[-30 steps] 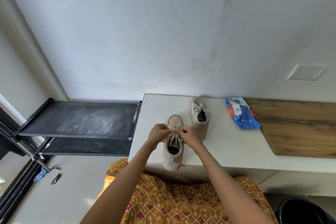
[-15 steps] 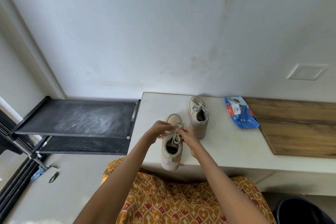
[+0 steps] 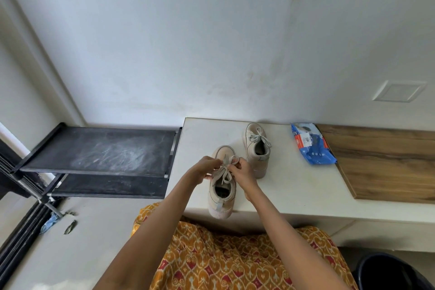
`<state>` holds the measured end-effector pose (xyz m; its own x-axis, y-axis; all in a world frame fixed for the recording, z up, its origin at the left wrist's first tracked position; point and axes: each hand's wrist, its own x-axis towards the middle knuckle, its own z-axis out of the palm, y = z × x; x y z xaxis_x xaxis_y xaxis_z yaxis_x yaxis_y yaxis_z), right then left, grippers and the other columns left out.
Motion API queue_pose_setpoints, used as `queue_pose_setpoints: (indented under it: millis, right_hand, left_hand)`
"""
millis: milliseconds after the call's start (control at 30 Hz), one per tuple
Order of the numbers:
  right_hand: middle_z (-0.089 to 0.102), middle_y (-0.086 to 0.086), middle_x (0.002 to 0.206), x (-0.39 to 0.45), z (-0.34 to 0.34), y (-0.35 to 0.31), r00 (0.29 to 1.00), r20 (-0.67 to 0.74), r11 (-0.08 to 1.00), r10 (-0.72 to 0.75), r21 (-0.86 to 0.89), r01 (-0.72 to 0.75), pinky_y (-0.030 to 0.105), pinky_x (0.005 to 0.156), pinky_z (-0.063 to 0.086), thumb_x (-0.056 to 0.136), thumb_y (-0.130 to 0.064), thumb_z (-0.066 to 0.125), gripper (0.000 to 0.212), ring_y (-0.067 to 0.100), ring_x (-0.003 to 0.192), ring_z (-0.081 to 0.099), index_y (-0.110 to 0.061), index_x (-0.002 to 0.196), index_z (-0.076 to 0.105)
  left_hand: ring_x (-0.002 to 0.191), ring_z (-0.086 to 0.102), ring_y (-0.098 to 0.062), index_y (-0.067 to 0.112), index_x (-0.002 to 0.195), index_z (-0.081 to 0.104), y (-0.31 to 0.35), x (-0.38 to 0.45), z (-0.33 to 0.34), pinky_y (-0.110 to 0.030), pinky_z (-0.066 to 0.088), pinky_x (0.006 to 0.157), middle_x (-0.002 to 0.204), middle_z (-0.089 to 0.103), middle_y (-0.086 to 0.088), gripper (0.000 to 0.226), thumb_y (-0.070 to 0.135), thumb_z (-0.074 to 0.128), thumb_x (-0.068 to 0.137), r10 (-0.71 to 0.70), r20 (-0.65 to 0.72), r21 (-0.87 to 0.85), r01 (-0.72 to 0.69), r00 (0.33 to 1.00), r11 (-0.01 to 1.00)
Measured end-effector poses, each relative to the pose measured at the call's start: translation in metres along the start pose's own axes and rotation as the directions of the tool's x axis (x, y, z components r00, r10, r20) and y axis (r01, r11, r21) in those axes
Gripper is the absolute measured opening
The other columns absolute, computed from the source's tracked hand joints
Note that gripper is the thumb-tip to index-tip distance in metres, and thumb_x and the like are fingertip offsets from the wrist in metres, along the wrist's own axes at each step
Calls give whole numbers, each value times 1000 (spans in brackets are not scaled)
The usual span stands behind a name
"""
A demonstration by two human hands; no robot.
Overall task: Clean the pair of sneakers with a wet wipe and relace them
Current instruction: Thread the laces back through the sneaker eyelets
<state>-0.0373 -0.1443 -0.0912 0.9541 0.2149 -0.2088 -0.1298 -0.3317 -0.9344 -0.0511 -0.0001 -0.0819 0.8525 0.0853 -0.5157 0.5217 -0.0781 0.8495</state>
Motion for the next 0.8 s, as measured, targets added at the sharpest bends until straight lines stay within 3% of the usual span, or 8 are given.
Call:
queue_pose_setpoints:
  millis: [167, 333, 400, 567, 800]
  right_hand:
    - [65, 4, 84, 1, 1, 0, 999, -27, 999, -18, -49, 16, 39, 78, 50, 85, -16, 62, 3, 18, 80, 59, -15, 86, 59]
    - [63, 1, 85, -4, -2, -5, 999, 10, 996, -42, -82, 43, 39, 82, 51, 88, -11, 58, 7, 21, 86, 61, -18, 88, 57]
    - [63, 0, 86, -6, -3, -7, 999, 11, 993, -44, -112, 45, 40, 83, 50, 88, -11, 57, 8, 22, 89, 61, -19, 88, 56]
    - [66, 9, 100, -3, -2, -13, 998, 8, 950, -64, -305, 64, 41, 84, 49, 88, -17, 60, 12, 26, 93, 61, -9, 97, 56]
    - [66, 11, 101, -4, 0, -18, 994, 35, 906, -106, -408, 111, 38, 82, 46, 89, -14, 58, 8, 29, 97, 61, -14, 90, 50]
  left_hand:
    - [62, 46, -10, 17, 76, 52, 0, -3, 5, -25, 35, 62, 71, 51, 1, 25, 26, 42, 97, 4, 3, 58, -5, 1000, 998]
    - [80, 54, -15, 11, 103, 63, 2, -5, -3, -25, 42, 68, 89, 61, -2, 36, 44, 57, 90, -5, 106, 86, -4, 994, 996]
    - [73, 55, -13, 7, 104, 65, 1, -3, -1, -23, 43, 64, 80, 62, -1, 33, 35, 66, 86, 5, 55, 44, -8, 998, 999]
    - [58, 56, -15, 4, 82, 63, -2, 1, 3, -23, 46, 53, 72, 61, -8, 10, 12, 70, 82, -35, -128, -94, 23, 991, 995]
    - [50, 50, -18, 4, 70, 55, 1, 1, 9, -23, 41, 46, 65, 56, -10, 19, 8, 59, 88, -61, -214, -135, 32, 975, 990]
